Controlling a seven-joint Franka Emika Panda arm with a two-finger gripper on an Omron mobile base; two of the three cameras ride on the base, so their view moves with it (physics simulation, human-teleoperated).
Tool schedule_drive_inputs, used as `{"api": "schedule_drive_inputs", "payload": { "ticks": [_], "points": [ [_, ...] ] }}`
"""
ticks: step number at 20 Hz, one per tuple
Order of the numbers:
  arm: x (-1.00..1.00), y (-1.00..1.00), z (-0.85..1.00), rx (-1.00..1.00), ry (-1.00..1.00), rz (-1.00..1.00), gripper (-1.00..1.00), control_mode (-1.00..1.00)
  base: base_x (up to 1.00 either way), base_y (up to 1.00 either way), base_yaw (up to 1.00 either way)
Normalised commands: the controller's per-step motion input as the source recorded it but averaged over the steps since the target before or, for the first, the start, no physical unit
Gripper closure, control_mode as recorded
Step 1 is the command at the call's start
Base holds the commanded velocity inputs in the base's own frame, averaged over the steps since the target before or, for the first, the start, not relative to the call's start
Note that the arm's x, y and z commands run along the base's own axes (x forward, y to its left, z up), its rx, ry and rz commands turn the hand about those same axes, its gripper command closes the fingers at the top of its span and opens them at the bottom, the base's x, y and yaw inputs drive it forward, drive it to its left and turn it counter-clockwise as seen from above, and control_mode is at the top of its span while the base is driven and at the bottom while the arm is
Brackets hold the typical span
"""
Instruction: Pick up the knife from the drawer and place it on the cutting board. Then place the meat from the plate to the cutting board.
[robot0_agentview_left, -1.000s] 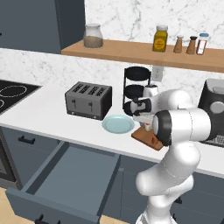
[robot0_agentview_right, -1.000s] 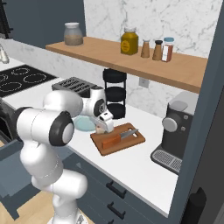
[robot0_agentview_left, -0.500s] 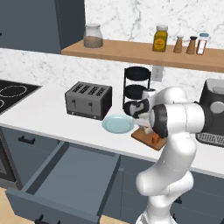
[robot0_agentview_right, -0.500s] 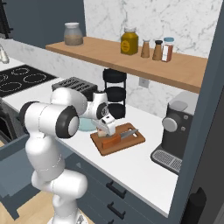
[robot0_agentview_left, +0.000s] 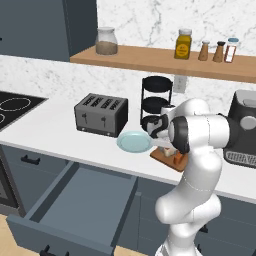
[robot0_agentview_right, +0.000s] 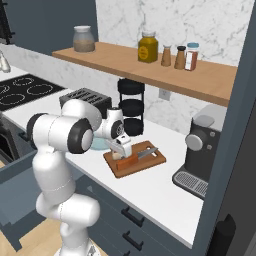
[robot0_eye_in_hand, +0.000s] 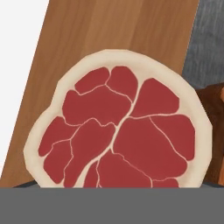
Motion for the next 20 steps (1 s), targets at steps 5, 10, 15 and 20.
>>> {"api": "schedule_drive_inputs", "payload": {
  "ticks": [5, 10, 15, 20],
  "points": [
    [0.03, 0.0, -0.27, 0.0, 0.02, 0.0, -1.0, -1.0, 0.0, 0.0, 0.0],
    [0.0, 0.0, -0.04, 0.01, -0.01, 0.0, -1.0, -1.0, 0.0, 0.0, 0.0],
    [-0.03, 0.0, 0.02, 0.02, -0.01, 0.0, -1.0, -1.0, 0.0, 0.0, 0.0],
    [-0.2, 0.09, 0.52, 0.02, 0.0, 0.0, -1.0, -1.0, 0.0, 0.0, 0.0]
  ]
}}
